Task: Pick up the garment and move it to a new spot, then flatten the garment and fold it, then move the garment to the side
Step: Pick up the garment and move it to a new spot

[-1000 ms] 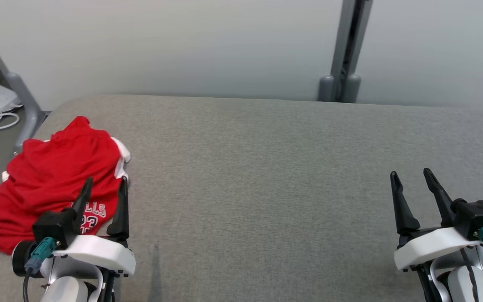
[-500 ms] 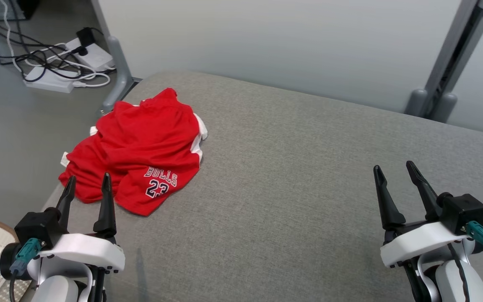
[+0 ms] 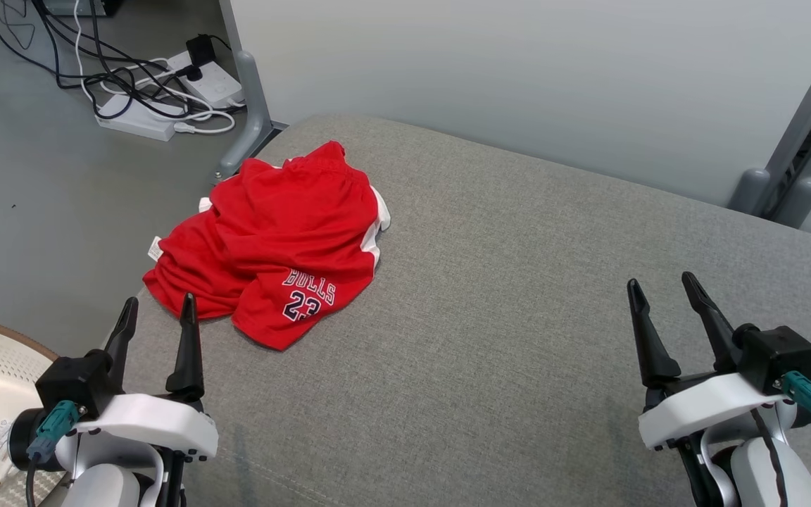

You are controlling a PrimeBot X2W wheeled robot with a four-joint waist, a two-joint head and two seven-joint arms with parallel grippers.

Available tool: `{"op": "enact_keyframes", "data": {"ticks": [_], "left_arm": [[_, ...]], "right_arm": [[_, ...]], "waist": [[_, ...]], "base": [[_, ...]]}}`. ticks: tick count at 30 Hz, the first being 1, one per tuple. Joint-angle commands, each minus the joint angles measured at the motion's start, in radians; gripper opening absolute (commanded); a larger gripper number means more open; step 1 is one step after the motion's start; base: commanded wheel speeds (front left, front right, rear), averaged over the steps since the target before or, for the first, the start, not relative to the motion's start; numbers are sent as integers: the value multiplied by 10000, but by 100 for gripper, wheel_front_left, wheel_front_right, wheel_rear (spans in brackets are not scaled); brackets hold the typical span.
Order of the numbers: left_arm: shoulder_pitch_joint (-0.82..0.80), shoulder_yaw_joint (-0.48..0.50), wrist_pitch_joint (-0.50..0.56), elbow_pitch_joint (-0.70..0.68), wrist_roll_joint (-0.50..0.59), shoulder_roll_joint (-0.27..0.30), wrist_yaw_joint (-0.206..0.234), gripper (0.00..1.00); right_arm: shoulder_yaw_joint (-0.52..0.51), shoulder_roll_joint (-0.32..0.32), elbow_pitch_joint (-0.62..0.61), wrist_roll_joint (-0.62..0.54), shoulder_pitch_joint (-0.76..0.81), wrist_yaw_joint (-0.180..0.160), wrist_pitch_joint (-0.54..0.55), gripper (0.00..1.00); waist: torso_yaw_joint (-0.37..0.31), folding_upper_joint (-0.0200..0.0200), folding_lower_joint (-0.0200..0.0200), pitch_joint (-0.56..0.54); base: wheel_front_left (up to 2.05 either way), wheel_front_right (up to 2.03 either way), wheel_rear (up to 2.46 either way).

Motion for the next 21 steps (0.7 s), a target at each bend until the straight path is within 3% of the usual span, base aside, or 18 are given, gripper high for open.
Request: {"op": "enact_keyframes", "data": {"ticks": [1, 11, 15, 21], "left_arm": [[-25, -12, -11, 28, -41, 56, 86, 100], [-311, 27, 302, -203, -244, 17, 167, 100], [-732, 90, 777, -149, -477, 75, 140, 100], [-1951, 494, 1826, 1272, -1300, 115, -25, 100]], "right_arm": [[-14, -21, 30, 41, 49, -1, -15, 100], [80, -20, -43, 5, -32, -3, 129, 100], [166, -60, -233, -138, -184, -3, 257, 100], [373, -218, -617, -362, -557, -3, 663, 100]], "waist": [[1, 0, -1, -11], [-263, 0, -1, 106], [-673, 0, -1, 468], [-1679, 0, -1, 1667]], "base": [[0, 0, 0], [0, 0, 0], [0, 0, 0], [0, 0, 0]]}}
